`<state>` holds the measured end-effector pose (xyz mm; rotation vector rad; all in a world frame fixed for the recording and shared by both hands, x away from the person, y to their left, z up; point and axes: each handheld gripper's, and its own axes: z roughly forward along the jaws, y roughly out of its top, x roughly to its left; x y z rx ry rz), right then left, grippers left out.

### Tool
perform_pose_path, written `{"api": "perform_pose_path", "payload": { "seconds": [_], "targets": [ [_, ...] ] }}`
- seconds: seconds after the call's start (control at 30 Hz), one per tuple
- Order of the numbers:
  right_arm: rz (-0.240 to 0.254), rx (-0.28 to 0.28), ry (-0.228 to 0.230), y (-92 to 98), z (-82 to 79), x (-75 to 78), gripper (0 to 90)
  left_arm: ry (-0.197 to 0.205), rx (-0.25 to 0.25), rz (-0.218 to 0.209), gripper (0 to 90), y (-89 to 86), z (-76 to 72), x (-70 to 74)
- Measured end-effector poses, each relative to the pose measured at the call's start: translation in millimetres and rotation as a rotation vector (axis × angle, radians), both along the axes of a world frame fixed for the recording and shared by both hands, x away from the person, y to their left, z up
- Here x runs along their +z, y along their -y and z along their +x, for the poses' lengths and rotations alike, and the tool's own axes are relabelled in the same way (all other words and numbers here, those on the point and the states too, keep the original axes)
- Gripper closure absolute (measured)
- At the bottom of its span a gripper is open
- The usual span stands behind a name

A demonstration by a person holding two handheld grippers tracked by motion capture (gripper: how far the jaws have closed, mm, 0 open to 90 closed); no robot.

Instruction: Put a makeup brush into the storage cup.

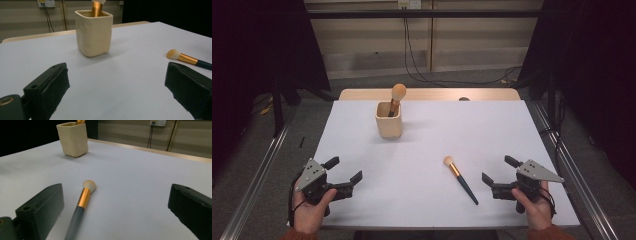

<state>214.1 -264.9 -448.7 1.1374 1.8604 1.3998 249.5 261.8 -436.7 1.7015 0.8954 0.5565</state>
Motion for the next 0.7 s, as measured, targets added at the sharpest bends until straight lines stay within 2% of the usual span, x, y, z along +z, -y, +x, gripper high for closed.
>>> {"api": "perform_pose_path", "payload": {
  "seconds": [0.3, 0.5, 0.7],
  "targets": [
    [-0.002, 0.02, -0.01, -7.5, 9.3, 2.2, 0.2, 0.01, -0.015, 0.011, 5.1, 4.5, -0.5, 1.3],
    [0.004, 0.028, -0.007, -14.5, 21.9, 6.8, 0.2, 0.007, -0.006, 0.013, 5.1, 2.1, -1.3, 1.5],
    [-0.018, 0.067, -0.006, -26.0, 32.3, 7.5, 0.3, 0.004, -0.006, 0.006, 5.1, 2.2, -3.0, 2.3]
  ]
}}
